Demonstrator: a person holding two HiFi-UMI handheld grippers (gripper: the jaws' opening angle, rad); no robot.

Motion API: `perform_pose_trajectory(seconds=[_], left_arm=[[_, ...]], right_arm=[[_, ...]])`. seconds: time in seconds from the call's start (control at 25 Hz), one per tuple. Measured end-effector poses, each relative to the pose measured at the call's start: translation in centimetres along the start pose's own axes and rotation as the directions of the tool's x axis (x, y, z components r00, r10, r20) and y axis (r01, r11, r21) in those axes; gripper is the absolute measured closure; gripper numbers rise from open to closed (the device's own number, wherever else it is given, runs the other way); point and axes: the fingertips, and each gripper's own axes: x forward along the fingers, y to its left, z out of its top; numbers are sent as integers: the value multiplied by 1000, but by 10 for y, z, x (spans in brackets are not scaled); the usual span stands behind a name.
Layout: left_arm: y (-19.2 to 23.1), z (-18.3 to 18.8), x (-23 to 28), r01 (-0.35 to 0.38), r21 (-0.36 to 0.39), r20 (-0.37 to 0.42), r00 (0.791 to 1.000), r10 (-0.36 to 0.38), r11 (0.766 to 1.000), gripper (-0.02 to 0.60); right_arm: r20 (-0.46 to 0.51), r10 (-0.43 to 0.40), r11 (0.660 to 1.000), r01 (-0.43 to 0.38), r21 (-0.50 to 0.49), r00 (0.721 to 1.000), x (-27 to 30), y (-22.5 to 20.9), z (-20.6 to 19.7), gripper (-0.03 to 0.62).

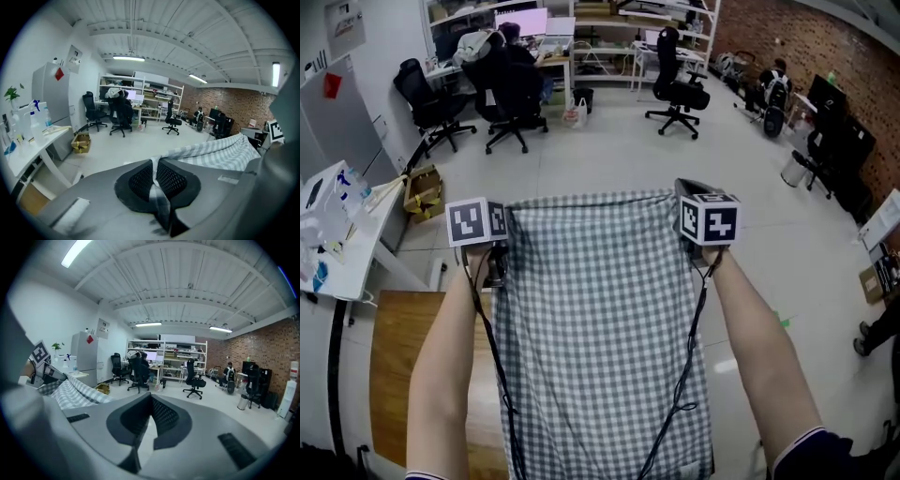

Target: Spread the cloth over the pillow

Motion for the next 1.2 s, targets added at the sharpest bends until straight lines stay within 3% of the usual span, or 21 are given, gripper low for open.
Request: perform_pose_trajectory(seconds=[0.28, 0.68, 0.88, 1.2], left_arm=[[10, -55, 45, -29, 118, -137, 990, 45, 993, 568], [14, -115, 78, -4, 136, -255, 966, 39, 991, 568], [14, -118, 86, 7, 167, -223, 974, 31, 986, 569], [14, -121, 83, 83, 68, -191, 979, -69, 994, 557]], right_arm=[[-123, 23, 999, -26, -25, 992, 40, 3, -74, 577], [-205, 22, 996, -39, -76, 979, 59, 7, -134, 577], [-248, 20, 996, -41, -78, 969, 63, 10, -157, 577], [-268, -17, 998, 2, -55, 963, 59, 6, -165, 560]])
